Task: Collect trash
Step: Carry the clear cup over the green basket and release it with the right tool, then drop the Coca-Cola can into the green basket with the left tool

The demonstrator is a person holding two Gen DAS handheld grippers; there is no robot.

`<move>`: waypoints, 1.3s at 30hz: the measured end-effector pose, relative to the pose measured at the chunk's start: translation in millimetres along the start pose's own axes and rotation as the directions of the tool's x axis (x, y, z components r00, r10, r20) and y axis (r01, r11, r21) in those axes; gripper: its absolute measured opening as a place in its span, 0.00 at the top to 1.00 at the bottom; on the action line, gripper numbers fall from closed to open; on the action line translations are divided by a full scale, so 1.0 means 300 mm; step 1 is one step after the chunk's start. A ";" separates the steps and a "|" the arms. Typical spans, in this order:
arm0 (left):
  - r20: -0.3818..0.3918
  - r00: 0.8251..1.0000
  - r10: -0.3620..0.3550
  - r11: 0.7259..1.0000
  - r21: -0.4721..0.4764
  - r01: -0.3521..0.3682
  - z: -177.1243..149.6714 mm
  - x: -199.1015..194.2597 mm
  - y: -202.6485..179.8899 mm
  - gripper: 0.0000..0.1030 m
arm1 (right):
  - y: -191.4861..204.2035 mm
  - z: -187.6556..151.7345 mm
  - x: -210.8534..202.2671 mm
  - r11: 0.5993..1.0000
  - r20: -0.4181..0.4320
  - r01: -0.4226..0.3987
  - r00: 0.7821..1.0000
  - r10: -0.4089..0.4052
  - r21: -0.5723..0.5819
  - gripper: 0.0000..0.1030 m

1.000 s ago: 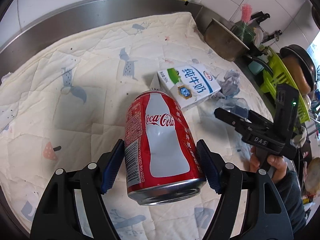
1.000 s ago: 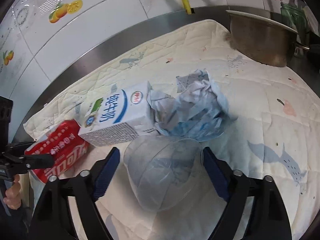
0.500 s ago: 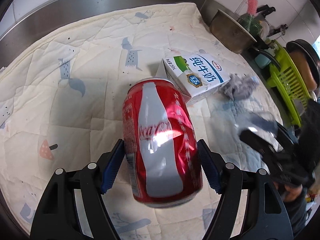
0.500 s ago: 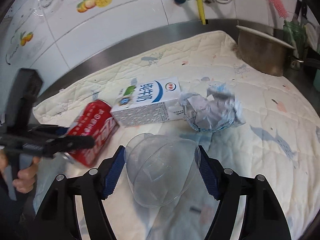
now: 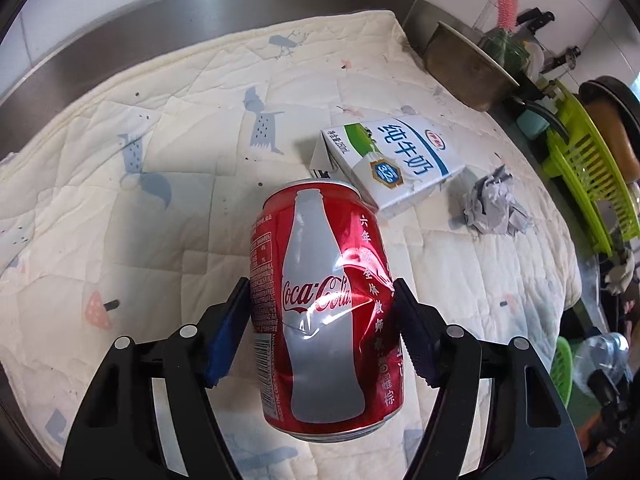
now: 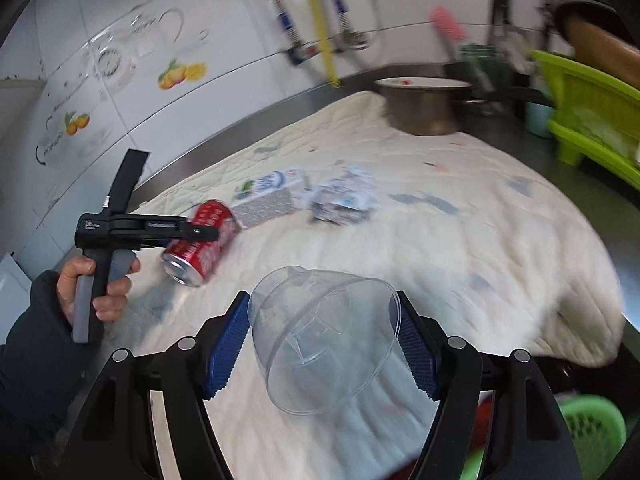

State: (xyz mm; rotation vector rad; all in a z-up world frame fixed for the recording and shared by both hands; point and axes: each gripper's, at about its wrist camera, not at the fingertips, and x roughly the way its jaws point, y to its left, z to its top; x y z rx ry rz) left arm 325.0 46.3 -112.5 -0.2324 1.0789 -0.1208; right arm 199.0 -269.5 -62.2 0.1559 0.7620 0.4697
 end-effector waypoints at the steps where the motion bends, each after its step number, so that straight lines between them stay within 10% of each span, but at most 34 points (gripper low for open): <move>1: 0.001 1.000 -0.007 1.000 0.000 0.007 -0.008 -0.011 -0.002 0.33 | -0.018 -0.020 -0.030 1.000 0.005 0.019 1.000 -0.019 0.008 0.34; 12: 0.079 0.991 -0.110 0.987 0.126 0.100 -0.143 -0.228 -0.179 0.33 | -0.312 -0.358 -0.261 0.941 -0.070 0.298 0.954 -0.291 0.158 0.34; 24: -0.048 0.952 -0.304 0.891 0.339 0.301 -0.395 -0.214 -0.665 0.33 | -0.569 -0.621 -0.347 0.826 -0.202 0.495 0.868 -0.454 0.269 0.33; 39: -0.290 0.880 -0.375 0.782 0.411 0.469 -0.686 0.000 -1.108 0.33 | -0.647 -0.711 -0.519 0.790 -0.136 0.486 0.871 -0.472 0.373 0.26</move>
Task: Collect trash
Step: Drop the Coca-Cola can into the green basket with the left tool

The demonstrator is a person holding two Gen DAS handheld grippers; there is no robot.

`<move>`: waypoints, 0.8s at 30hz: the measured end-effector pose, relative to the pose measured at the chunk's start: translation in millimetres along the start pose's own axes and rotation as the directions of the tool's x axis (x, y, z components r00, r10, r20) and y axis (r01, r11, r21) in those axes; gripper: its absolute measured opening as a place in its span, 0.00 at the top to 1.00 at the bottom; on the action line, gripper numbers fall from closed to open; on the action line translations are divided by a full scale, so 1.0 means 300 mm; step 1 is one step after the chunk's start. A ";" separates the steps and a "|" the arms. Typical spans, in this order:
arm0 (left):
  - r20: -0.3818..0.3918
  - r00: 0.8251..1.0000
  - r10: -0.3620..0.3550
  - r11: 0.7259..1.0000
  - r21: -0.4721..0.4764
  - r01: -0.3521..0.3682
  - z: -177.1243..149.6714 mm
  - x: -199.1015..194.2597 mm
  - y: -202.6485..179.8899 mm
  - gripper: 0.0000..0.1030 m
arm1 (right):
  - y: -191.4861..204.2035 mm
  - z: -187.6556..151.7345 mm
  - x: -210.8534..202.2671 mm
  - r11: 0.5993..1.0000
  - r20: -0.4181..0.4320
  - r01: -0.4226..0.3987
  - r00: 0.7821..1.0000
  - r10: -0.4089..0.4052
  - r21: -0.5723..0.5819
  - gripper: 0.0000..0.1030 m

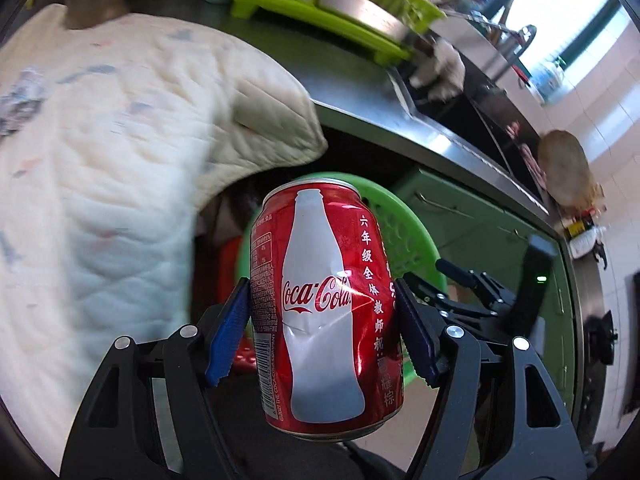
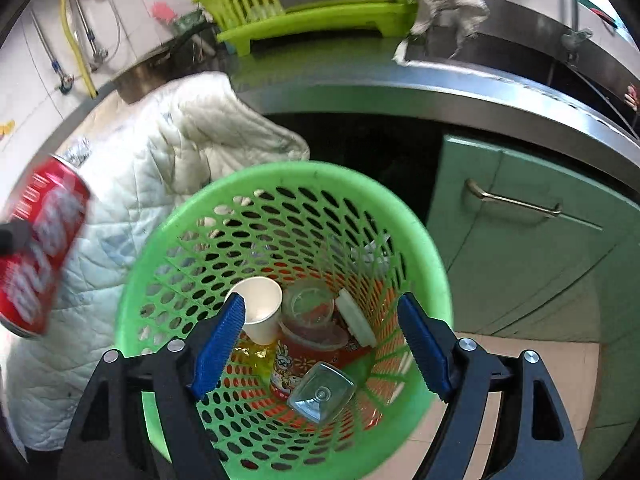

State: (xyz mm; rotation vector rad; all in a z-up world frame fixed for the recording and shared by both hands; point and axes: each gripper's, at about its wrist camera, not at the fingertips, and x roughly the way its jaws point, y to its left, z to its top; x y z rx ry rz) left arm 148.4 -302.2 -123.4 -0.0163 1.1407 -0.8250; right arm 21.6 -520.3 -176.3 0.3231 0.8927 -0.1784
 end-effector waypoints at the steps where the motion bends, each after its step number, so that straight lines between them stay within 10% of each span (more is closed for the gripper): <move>1: -0.007 1.000 0.001 1.000 0.005 -0.001 0.001 0.023 -0.012 0.33 | -0.006 -0.001 -0.026 1.000 0.017 -0.008 1.000 0.008 0.006 0.26; 24: -0.140 0.990 0.003 1.000 0.011 -0.002 -0.045 0.248 -0.065 0.25 | 0.076 -0.019 -0.257 0.994 0.163 -0.101 0.981 0.106 -0.035 0.23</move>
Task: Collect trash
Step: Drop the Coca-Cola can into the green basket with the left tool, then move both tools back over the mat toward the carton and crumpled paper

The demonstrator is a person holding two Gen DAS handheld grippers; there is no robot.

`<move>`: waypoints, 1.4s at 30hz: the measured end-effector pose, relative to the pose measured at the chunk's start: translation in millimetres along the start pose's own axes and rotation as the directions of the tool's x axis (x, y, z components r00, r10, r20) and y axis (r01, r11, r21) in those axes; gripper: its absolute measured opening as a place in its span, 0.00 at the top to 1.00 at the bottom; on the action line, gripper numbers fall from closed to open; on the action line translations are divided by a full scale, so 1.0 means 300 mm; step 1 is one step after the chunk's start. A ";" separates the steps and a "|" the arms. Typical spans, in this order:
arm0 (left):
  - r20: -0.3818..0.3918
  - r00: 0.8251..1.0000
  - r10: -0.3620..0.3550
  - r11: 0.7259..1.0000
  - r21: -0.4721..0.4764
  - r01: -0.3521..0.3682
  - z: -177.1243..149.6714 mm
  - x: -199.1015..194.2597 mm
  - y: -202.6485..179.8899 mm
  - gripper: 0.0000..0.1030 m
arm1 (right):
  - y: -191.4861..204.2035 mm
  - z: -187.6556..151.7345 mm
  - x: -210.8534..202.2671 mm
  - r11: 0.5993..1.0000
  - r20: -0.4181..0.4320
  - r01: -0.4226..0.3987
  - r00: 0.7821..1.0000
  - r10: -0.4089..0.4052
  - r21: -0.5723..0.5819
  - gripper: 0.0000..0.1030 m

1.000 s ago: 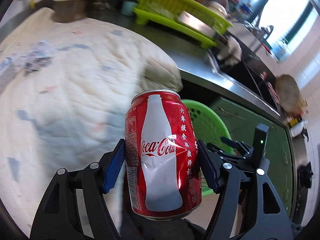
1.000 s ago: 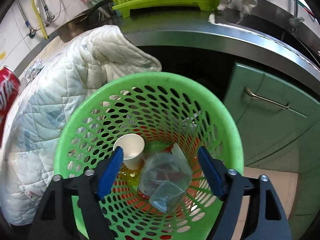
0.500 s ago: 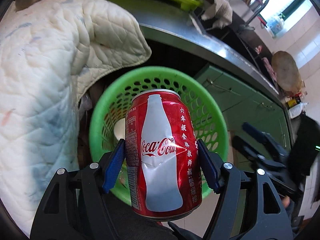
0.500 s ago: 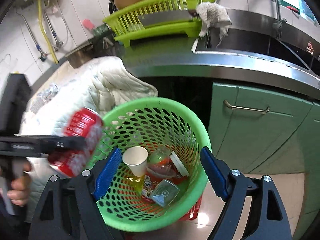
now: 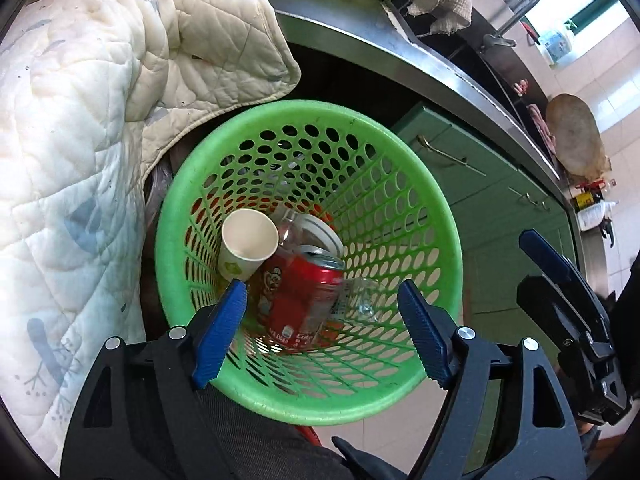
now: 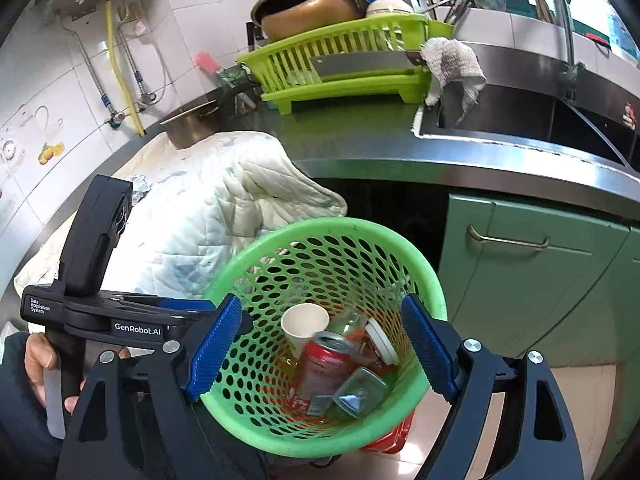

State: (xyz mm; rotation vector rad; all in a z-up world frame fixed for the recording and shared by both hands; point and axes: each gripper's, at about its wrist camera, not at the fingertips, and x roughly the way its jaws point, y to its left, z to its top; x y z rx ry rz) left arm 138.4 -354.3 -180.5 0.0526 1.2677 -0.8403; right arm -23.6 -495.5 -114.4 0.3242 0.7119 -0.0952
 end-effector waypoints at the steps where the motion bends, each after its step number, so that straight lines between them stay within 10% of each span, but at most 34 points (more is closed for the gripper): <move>1: 0.004 1.000 0.000 1.000 0.001 0.000 -0.001 -0.010 0.002 0.25 | 0.007 0.002 -0.004 1.000 0.003 -0.002 1.000 0.002 -0.003 0.23; 17: 0.184 0.975 0.124 0.991 -0.074 -0.112 -0.013 -0.378 0.206 0.23 | 0.178 0.084 0.037 0.990 0.005 -0.088 0.996 0.089 -0.109 0.23; 42: 0.326 0.822 0.466 0.854 -0.410 -0.322 -0.155 -0.940 0.901 0.14 | 0.879 0.346 0.400 0.870 -0.120 -0.362 0.932 0.342 -0.335 0.17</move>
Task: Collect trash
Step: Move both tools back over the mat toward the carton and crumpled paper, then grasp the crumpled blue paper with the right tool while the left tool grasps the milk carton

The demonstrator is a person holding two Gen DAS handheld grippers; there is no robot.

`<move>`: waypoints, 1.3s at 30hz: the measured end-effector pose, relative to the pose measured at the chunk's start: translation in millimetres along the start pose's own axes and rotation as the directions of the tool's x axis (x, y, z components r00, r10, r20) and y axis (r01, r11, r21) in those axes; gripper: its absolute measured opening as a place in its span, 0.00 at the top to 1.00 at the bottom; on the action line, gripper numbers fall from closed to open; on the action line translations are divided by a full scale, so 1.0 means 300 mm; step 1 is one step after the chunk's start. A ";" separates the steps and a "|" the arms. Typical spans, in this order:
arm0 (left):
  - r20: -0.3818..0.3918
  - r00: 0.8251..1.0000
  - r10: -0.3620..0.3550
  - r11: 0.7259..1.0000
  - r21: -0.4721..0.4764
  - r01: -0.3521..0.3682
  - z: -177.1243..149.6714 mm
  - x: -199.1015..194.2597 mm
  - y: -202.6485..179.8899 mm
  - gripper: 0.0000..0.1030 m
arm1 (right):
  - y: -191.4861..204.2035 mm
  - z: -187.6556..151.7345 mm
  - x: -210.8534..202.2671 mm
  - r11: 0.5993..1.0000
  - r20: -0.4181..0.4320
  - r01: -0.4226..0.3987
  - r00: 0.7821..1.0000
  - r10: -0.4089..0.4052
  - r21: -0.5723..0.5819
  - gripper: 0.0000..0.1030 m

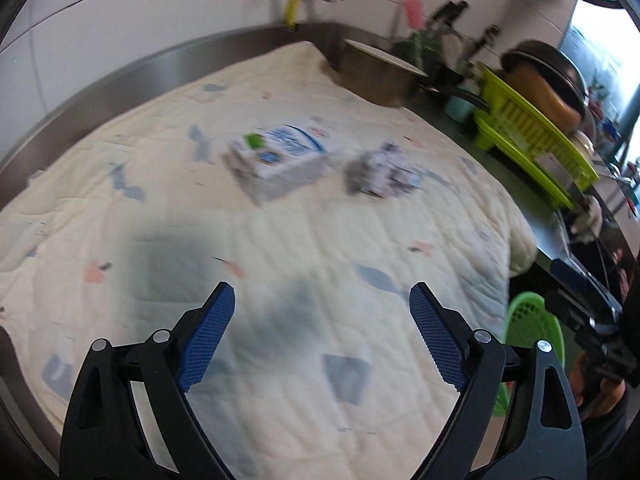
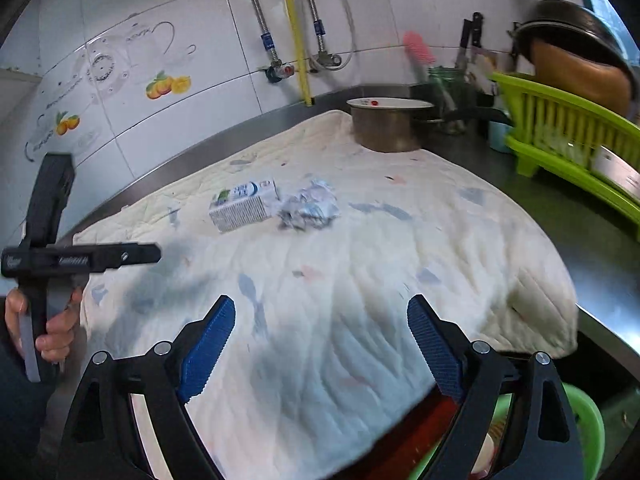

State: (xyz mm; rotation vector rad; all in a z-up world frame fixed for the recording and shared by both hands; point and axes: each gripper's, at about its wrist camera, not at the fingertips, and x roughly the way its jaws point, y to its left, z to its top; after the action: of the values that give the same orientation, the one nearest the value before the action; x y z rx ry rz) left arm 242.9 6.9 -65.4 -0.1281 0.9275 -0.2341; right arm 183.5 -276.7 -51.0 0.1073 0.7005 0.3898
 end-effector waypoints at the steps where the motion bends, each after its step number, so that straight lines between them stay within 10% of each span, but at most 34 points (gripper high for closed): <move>1: 0.004 1.000 0.009 1.000 -0.004 -0.009 0.004 -0.002 0.015 0.14 | 0.008 0.021 0.024 1.000 -0.004 -0.012 1.000 0.012 0.001 0.17; 18: 0.015 0.999 0.052 0.998 -0.027 -0.052 0.065 0.071 0.187 0.13 | -0.034 0.339 0.479 0.962 -0.088 -0.059 0.992 0.086 0.267 0.20; 39: 0.049 0.995 0.092 0.986 0.138 -0.098 0.171 0.152 0.169 0.11 | -0.073 0.327 0.741 0.872 -0.302 0.103 0.952 0.053 0.478 0.40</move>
State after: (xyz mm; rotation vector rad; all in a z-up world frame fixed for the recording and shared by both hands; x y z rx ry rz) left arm 317.9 44.6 -80.9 0.0405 0.8695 -0.2066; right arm 408.5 -208.2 -115.9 0.5295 1.1008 0.1940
